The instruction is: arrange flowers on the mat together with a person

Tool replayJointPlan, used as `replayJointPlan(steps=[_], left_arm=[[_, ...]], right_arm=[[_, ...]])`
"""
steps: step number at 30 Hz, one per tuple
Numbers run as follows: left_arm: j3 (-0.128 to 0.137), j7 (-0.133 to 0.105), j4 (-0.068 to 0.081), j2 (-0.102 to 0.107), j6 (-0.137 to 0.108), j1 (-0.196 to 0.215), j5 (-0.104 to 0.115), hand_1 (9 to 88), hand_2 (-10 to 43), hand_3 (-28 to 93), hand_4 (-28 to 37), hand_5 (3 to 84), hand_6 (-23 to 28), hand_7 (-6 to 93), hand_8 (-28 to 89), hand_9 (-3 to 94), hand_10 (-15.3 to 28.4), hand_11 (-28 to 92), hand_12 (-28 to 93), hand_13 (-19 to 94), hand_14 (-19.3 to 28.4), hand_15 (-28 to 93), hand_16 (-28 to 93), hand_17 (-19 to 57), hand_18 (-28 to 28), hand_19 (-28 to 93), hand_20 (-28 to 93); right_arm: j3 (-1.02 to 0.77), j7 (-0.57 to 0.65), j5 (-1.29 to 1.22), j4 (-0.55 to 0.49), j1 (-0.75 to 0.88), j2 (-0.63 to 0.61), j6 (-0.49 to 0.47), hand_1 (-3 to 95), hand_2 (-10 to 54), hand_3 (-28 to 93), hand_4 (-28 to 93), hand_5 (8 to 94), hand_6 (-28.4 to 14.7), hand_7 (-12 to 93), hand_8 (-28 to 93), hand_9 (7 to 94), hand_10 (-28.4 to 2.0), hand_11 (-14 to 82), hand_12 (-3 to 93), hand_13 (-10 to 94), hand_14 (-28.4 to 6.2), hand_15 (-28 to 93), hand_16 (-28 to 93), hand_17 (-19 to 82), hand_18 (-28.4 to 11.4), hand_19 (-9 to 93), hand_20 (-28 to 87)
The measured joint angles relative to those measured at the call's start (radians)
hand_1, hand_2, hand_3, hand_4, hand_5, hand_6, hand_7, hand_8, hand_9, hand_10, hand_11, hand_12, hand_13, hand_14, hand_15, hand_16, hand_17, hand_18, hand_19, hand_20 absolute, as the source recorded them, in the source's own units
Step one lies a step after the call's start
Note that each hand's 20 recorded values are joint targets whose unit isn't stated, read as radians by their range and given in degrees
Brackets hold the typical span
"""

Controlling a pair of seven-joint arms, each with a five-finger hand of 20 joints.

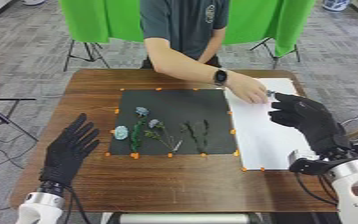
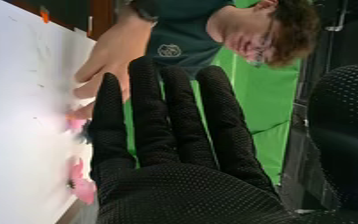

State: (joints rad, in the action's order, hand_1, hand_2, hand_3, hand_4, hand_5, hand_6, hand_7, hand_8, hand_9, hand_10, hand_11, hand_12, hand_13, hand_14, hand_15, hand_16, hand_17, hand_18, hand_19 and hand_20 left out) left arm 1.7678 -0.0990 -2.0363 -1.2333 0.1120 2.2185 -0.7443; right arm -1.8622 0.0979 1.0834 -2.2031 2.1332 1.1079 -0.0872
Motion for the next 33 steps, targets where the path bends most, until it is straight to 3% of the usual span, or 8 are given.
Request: replayJointPlan(steps=[15, 33], left_arm=[[0.000, -0.010, -0.002, -0.001, 0.002, 0.017, 0.000, 23.8, 0.2, 69, -28.2, 28.7, 1.9, 13.1, -8, 24.3, 11.0, 11, 15, 21, 13.2, 12, 5, -12.0, 21.8, 40, 7], [0.001, 0.004, -0.001, -0.001, 0.002, -0.001, -0.001, 23.8, 0.0, 69, -28.2, 28.8, 1.9, 13.6, -8, 24.4, 11.3, 11, 15, 21, 13.3, 12, 5, -12.1, 21.9, 40, 7]], right_arm=[[-0.002, -0.001, 0.014, -0.001, 0.004, 0.003, 0.004, 19.2, -0.7, 84, -26, 44.4, -5.7, 18, -11, 41.5, -15.6, 16.0, 21.5, 35, -13.8, 33, 20, 8, -21.6, 49, 29], [0.013, 0.001, 0.056, 0.001, 0.015, 0.013, -0.009, 18.1, 0.0, 83, -26, 44.1, -5.8, 18, -11, 41.3, -15.7, 15.4, 21.6, 35, -13.8, 32, 20, 7, -21.7, 49, 29]])
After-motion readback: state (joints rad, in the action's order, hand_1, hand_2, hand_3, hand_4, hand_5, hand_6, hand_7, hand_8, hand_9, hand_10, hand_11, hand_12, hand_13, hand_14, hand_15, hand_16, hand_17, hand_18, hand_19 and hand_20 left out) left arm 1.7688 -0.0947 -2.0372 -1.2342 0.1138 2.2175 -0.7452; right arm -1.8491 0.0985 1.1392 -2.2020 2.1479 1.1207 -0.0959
